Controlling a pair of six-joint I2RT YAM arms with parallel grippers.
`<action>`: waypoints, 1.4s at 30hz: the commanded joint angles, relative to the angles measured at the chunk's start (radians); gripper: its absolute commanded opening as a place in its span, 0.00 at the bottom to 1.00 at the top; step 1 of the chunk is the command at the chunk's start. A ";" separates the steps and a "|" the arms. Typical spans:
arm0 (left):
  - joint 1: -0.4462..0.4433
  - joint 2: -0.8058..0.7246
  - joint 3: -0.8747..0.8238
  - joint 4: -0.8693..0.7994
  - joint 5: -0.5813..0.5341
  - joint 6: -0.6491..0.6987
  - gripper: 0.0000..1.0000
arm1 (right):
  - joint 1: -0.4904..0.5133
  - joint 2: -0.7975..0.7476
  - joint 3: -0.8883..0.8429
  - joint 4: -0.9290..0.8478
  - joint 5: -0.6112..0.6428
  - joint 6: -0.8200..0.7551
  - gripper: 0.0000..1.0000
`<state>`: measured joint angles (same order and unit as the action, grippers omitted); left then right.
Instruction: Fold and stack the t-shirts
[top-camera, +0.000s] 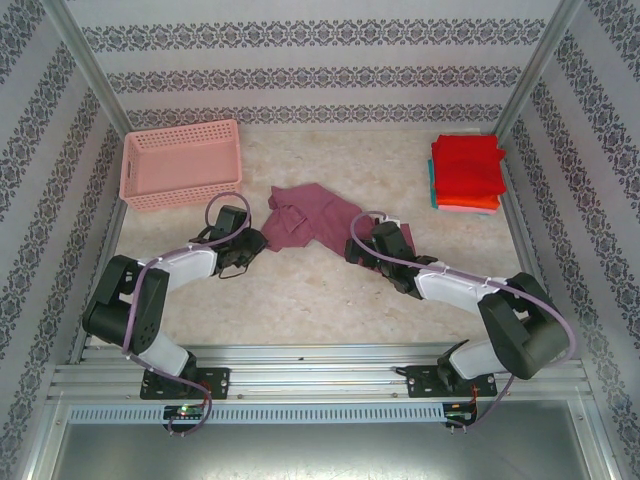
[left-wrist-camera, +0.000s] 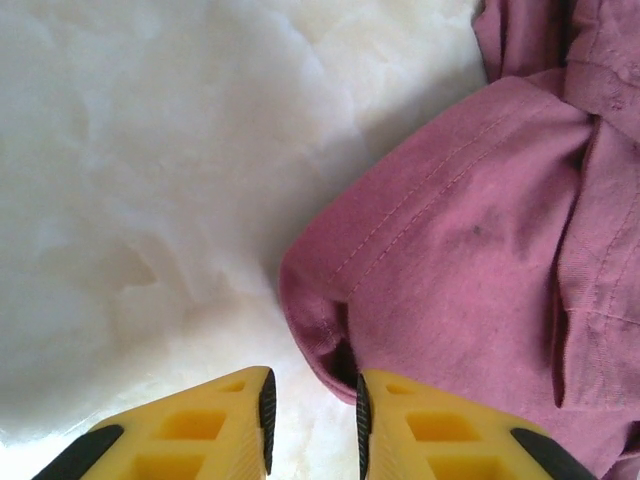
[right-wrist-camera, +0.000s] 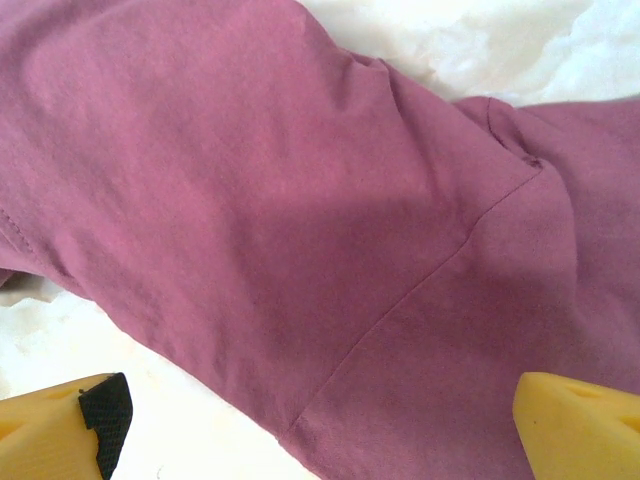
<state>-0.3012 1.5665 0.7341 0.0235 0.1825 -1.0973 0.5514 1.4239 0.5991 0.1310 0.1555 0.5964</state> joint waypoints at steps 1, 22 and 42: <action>-0.009 0.008 -0.009 0.069 0.024 -0.055 0.27 | -0.010 0.016 0.005 0.018 -0.021 0.013 0.98; -0.009 0.106 0.025 0.143 0.051 -0.093 0.24 | -0.014 0.006 -0.005 0.015 -0.016 0.013 0.98; -0.010 0.106 0.058 0.119 -0.002 -0.032 0.00 | -0.128 -0.252 -0.112 -0.367 0.260 0.169 0.88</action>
<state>-0.3012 1.6955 0.7822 0.1287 0.2184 -1.1671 0.4164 1.1965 0.4858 -0.0952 0.3500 0.7357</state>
